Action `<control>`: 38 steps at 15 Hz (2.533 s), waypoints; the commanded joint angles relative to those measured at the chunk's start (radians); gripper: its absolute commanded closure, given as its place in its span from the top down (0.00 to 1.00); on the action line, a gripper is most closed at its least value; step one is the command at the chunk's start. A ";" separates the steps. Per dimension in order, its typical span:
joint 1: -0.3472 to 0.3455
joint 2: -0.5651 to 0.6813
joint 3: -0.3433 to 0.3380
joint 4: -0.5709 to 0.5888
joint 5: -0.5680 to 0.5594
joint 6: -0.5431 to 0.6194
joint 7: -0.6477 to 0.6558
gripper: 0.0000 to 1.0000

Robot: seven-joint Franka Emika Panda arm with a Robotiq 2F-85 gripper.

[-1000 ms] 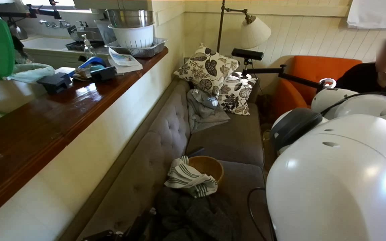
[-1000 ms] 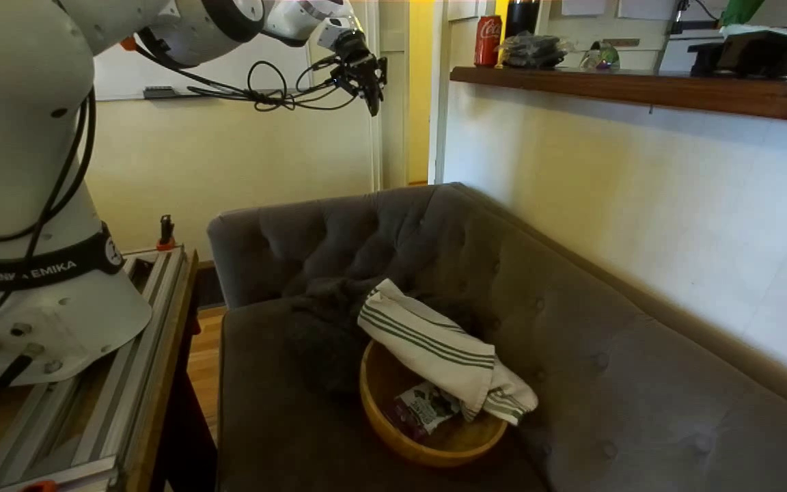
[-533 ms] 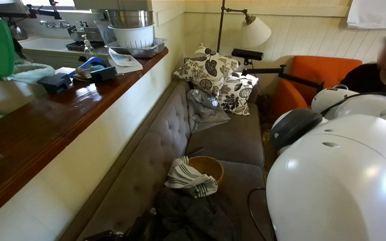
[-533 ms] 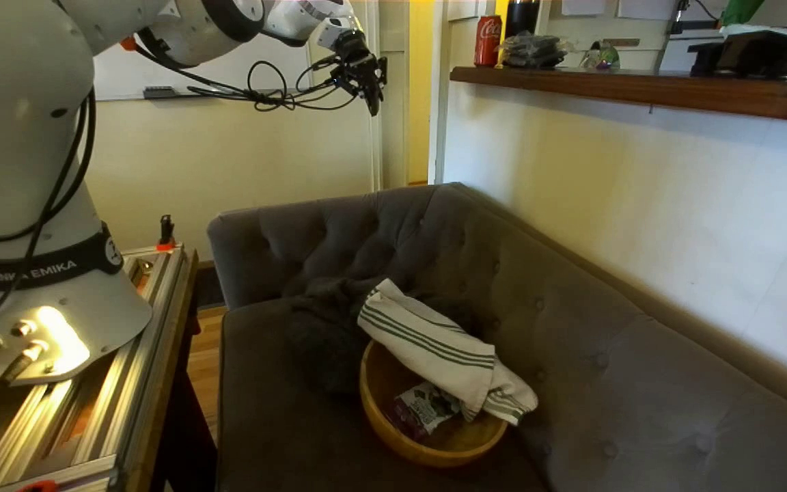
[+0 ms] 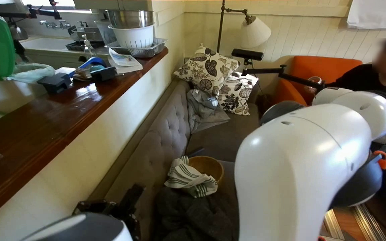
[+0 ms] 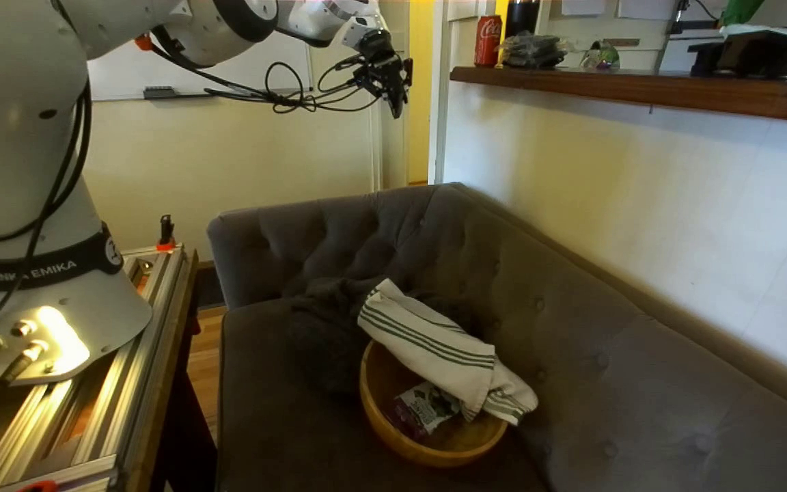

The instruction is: Put the black remote control on the counter above the sofa.

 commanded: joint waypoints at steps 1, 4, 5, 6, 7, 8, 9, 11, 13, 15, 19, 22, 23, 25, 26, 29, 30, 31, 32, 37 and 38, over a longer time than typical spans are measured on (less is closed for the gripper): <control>-0.083 -0.027 0.020 0.000 -0.009 0.056 -0.104 0.08; -0.159 -0.044 0.028 0.001 -0.014 0.168 -0.293 0.08; -0.186 -0.060 0.036 0.001 0.000 0.201 -0.333 0.08; -0.206 -0.069 0.043 0.003 0.011 0.224 -0.365 0.08; -0.219 -0.088 0.045 0.004 0.013 0.231 -0.392 0.08; -0.229 -0.106 0.047 0.005 0.015 0.218 -0.407 0.08; -0.236 -0.125 0.050 0.007 0.017 0.209 -0.419 0.08; -0.253 -0.169 0.062 0.009 0.030 0.205 -0.412 0.08; -0.264 -0.206 0.082 0.013 0.059 0.169 -0.369 0.08; -0.260 -0.184 0.070 0.013 0.026 0.187 -0.396 0.30; -0.272 -0.202 0.113 0.011 0.075 0.189 -0.400 0.08; -0.321 -0.219 0.167 0.006 0.139 0.199 -0.399 0.08; -0.339 -0.226 0.179 0.007 0.159 0.201 -0.395 0.08; -0.384 -0.236 0.202 0.010 0.195 0.221 -0.386 0.08; -0.412 -0.245 0.214 0.013 0.217 0.231 -0.378 0.08; -0.466 -0.248 0.215 0.014 0.242 0.314 -0.293 0.08; -0.487 -0.247 0.226 0.014 0.262 0.350 -0.282 0.08; -0.511 -0.245 0.245 0.014 0.291 0.377 -0.286 0.08; -0.532 -0.241 0.266 0.014 0.323 0.396 -0.296 0.08; -0.557 -0.231 0.278 0.002 0.352 0.376 -0.311 0.30; -0.559 -0.229 0.281 0.001 0.355 0.377 -0.310 0.30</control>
